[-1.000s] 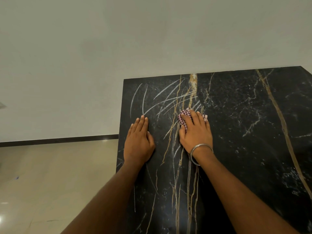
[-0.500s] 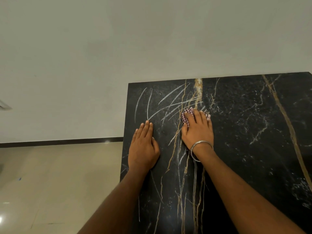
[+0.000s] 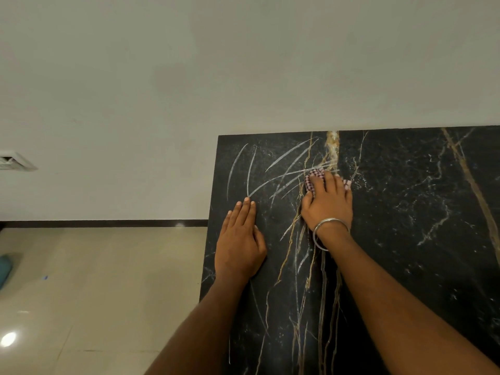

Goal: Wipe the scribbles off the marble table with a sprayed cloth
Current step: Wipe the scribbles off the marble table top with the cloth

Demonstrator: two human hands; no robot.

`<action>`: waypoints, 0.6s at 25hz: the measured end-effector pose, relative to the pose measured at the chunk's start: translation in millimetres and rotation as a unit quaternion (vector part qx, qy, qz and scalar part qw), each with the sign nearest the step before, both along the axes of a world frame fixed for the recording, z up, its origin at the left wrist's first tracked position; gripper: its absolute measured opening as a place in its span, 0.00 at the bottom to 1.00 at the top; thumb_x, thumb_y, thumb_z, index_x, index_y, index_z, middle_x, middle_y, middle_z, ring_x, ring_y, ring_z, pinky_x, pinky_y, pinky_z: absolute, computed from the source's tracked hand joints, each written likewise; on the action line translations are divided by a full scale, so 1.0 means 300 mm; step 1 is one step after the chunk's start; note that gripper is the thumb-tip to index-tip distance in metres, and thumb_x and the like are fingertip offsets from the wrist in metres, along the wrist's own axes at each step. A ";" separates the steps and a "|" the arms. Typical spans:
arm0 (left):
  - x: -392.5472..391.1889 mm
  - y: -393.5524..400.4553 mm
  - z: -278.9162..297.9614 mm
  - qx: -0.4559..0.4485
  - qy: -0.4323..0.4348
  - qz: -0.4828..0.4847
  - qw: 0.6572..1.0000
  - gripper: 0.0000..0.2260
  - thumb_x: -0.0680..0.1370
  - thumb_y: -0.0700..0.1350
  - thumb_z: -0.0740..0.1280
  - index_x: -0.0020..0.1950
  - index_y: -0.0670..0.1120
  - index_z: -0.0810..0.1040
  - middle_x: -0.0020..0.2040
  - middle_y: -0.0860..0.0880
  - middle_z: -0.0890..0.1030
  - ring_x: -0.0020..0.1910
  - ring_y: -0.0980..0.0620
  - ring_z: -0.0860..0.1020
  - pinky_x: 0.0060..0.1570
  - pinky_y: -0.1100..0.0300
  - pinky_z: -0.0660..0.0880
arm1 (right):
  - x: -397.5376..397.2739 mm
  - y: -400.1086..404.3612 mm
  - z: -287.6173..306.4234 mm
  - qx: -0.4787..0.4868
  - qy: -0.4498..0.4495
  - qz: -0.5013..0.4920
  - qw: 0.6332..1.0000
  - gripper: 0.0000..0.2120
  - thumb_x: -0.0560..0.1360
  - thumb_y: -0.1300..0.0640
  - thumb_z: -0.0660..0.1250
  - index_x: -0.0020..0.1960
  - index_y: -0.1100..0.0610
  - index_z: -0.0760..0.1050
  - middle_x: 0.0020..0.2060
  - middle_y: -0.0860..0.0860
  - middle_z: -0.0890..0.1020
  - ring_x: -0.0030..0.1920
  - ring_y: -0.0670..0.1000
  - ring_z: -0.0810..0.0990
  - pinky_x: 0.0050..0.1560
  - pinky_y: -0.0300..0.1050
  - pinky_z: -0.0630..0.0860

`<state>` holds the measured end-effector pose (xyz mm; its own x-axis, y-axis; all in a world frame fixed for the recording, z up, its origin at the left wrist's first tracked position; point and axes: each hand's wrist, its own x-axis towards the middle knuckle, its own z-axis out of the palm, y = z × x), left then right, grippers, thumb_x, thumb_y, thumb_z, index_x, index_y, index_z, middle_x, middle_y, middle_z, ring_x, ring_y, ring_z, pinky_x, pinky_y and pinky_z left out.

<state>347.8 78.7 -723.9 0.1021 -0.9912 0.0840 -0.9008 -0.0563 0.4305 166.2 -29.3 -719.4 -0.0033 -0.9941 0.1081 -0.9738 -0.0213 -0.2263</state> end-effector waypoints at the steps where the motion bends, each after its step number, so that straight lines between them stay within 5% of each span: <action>1: 0.000 0.001 0.001 0.002 0.001 0.000 1.000 0.25 0.83 0.50 0.51 0.79 0.51 0.50 0.79 0.54 0.50 0.78 0.57 0.45 0.77 0.57 0.43 | 0.012 0.002 -0.002 0.001 -0.001 0.018 1.000 0.24 0.78 0.48 0.52 0.74 0.49 0.60 0.76 0.53 0.59 0.76 0.56 0.53 0.75 0.59 0.49; 9: -0.002 -0.001 0.004 -0.010 0.006 0.001 1.000 0.25 0.82 0.49 0.51 0.79 0.51 0.51 0.79 0.54 0.50 0.77 0.59 0.45 0.76 0.59 0.43 | -0.224 -0.086 0.001 -0.006 0.006 -0.032 0.999 0.24 0.79 0.48 0.52 0.73 0.51 0.62 0.75 0.53 0.60 0.76 0.56 0.55 0.74 0.60 0.53; 15: 0.000 -0.002 -0.002 -0.006 -0.003 0.000 1.000 0.25 0.82 0.50 0.50 0.79 0.51 0.49 0.79 0.55 0.48 0.77 0.60 0.43 0.76 0.60 0.41 | -0.039 -0.103 -0.004 -0.008 0.011 0.010 1.000 0.24 0.78 0.48 0.52 0.74 0.50 0.60 0.75 0.53 0.60 0.76 0.57 0.55 0.75 0.60 0.52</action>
<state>347.6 78.1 -724.3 0.1010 -0.9902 0.0960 -0.9036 -0.0509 0.4254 154.4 -60.3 -720.6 0.0195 -0.9922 0.1233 -0.9779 -0.0446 -0.2044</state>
